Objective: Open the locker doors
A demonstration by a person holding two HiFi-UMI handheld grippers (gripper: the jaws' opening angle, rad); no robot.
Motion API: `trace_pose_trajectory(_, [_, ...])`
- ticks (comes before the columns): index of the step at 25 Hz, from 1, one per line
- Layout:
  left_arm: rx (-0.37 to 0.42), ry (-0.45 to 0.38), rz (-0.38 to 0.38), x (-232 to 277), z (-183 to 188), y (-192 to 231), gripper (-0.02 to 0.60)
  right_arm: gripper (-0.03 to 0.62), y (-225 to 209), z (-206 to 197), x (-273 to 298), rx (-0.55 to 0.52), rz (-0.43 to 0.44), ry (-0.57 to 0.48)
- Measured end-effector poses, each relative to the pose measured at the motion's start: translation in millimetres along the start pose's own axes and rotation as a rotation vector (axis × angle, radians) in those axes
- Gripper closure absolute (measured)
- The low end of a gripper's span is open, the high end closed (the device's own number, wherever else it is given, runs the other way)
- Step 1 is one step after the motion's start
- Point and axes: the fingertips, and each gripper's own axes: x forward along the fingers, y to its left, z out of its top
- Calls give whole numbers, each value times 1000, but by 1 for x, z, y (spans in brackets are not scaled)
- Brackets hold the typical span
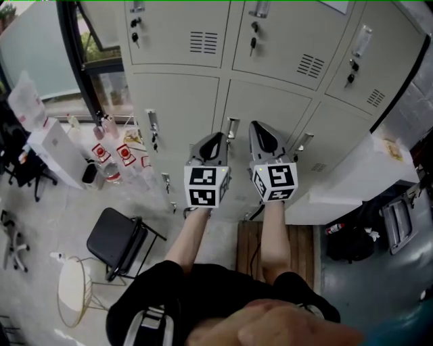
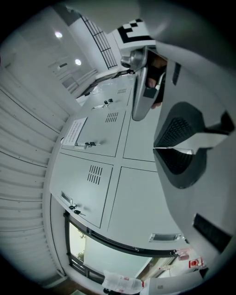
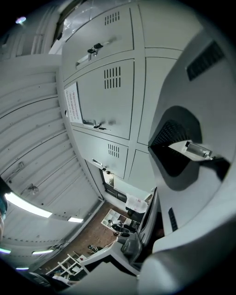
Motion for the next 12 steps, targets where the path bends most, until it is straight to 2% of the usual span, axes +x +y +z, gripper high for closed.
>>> trace_pose_trajectory(2, [-32,-16,-46,5,7,-1,571,579,-6,6,6,-25,0,-11])
trace_pose_trajectory(4, [-23,-37,-74,10,16,-1,571,579,-17,11,12,-49,-20,-16])
trace_pose_trajectory(12, [15,-95,-100,25,58,19,571,579,-51,52,39,-155,-81,-46])
